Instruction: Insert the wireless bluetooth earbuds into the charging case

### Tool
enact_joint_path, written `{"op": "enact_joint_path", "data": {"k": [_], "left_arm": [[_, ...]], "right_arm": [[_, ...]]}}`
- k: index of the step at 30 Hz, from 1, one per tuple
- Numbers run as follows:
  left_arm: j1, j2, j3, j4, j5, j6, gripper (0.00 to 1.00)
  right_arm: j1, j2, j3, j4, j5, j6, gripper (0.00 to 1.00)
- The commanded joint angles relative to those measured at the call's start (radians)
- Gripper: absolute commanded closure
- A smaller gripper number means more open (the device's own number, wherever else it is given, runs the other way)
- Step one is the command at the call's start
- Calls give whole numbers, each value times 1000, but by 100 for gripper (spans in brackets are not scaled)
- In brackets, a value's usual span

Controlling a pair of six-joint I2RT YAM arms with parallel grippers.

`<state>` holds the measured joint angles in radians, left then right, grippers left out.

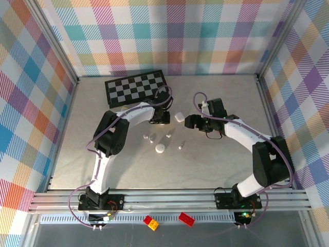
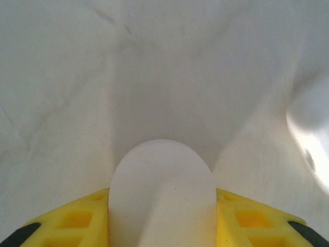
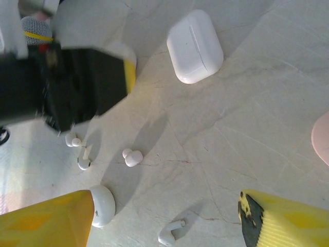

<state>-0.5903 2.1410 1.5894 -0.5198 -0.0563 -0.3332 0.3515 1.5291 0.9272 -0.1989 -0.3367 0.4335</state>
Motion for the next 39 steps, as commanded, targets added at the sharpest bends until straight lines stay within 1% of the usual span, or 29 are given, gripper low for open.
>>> {"op": "enact_joint_path", "data": {"k": [1, 5, 9, 11, 14, 15, 19, 21, 26, 32, 35, 39], "left_arm": [[7, -130, -104, 56, 108, 170, 61], [21, -217, -211, 75, 183, 263, 67], [24, -232, -223, 40, 252, 331, 67], [27, -233, -213, 31, 324, 345, 70], [24, -240, -208, 33, 454, 380, 70], [21, -248, -218, 44, 476, 395, 69], [1, -321, -322, 167, 577, 531, 69], [-2, -358, -365, 226, 647, 590, 69], [-4, -384, -381, 277, 767, 674, 68], [-24, -392, -381, 289, 833, 752, 65], [-38, -401, -387, 309, 848, 768, 65], [-50, -411, -388, 332, 852, 778, 65]], "right_arm": [[-6, 1, -4, 38, -30, 19, 27], [-8, -19, -17, 51, -34, 31, 27], [-8, -37, -29, 50, -30, 31, 27], [-8, -44, -35, 46, -27, 33, 27], [-11, -53, -45, 49, -34, 58, 27], [-11, -56, -49, 54, -44, 77, 28], [-34, -73, -74, 92, -150, 190, 30], [-49, -90, -101, 136, -213, 255, 30], [-60, -151, -160, 192, -298, 357, 32], [-60, -210, -225, 250, -407, 445, 32], [-59, -222, -244, 283, -453, 485, 32], [-57, -216, -246, 282, -485, 495, 32]]}}
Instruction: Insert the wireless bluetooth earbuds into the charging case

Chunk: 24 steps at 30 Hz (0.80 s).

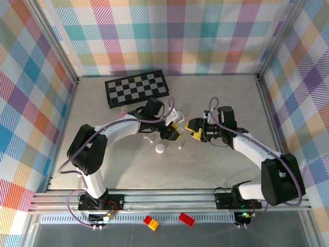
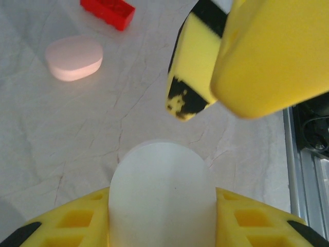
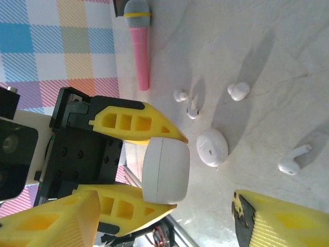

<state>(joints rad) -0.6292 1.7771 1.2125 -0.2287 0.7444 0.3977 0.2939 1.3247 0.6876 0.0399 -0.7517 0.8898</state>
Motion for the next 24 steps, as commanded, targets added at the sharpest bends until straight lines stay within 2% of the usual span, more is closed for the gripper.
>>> {"op": "enact_joint_path", "data": {"k": [1, 6, 11, 15, 19, 24], "left_arm": [[-15, -50, -11, 42, 51, 52, 65], [-28, -62, -10, 51, 39, 51, 63], [-38, -73, -17, 74, 20, 39, 63], [-44, -81, -19, 81, 21, 43, 63], [-51, -91, -27, 86, 26, 58, 63], [-52, -100, -37, 75, 8, 73, 63]], "right_arm": [[2, -9, -5, 43, -73, 39, 32], [18, 2, 4, 56, -93, 36, 38], [37, 17, 6, 80, -93, 52, 52], [49, 29, 7, 94, -94, 61, 56], [53, 42, 10, 96, -92, 65, 57], [53, 32, 13, 78, -70, 55, 67]]}}
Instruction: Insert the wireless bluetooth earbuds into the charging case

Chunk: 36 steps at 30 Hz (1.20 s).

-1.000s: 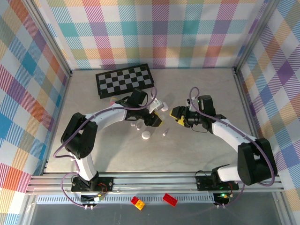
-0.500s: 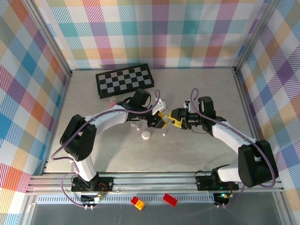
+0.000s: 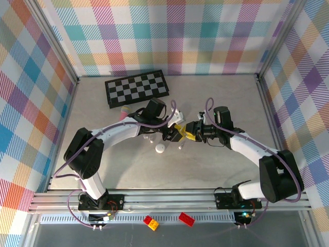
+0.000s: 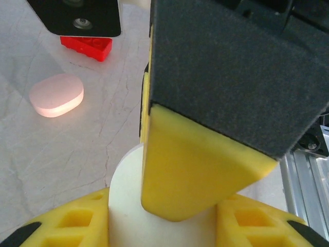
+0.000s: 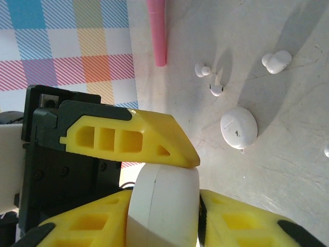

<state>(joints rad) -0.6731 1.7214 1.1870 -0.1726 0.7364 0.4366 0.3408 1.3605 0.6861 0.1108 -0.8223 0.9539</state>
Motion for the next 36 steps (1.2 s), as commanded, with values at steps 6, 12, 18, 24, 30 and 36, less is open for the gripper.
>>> {"op": "enact_joint_path", "data": {"k": [6, 12, 18, 24, 30, 36], "left_arm": [[-8, -74, -56, 72, -5, 36, 50], [-8, -160, -259, 507, -24, -72, 12], [-8, -177, -474, 1147, -70, -282, 2], [-8, -75, -530, 1516, -85, -387, 0], [-10, -62, -483, 1524, -71, -420, 0], [2, -79, -528, 1523, -104, -393, 0]], "right_arm": [[6, -24, 21, -7, 7, -11, 79], [-3, -77, 6, 76, -18, 42, 81], [-40, -165, -37, 252, -72, 198, 83], [-53, -224, -74, 480, -117, 395, 83], [-54, -274, -87, 446, -93, 388, 83], [-61, -381, -44, -72, 178, 34, 83]]}}
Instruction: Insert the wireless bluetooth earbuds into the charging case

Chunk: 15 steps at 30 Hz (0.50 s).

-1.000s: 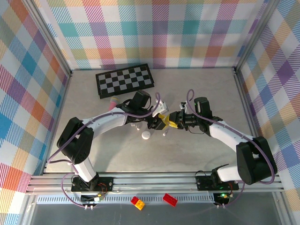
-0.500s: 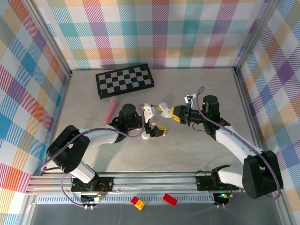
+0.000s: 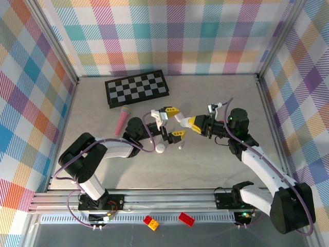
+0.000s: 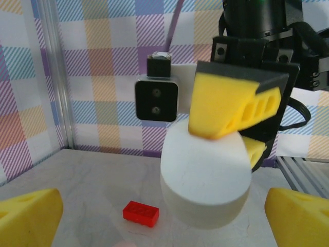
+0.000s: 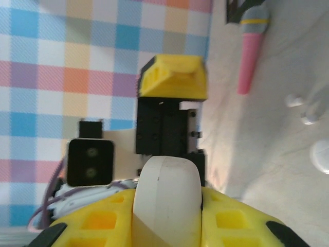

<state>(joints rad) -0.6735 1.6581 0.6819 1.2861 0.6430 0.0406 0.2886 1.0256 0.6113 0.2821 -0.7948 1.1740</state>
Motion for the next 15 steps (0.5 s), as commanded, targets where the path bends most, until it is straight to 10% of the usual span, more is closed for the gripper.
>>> {"op": "enact_joint_path", "data": {"k": [1, 15], "left_arm": [[5, -27, -41, 61, -20, 14, 0], [14, -110, -86, -108, -3, 97, 0]], "right_arm": [[-14, -59, 20, -305, 215, -214, 83], [-69, 153, -286, -127, 353, -138, 83]]}}
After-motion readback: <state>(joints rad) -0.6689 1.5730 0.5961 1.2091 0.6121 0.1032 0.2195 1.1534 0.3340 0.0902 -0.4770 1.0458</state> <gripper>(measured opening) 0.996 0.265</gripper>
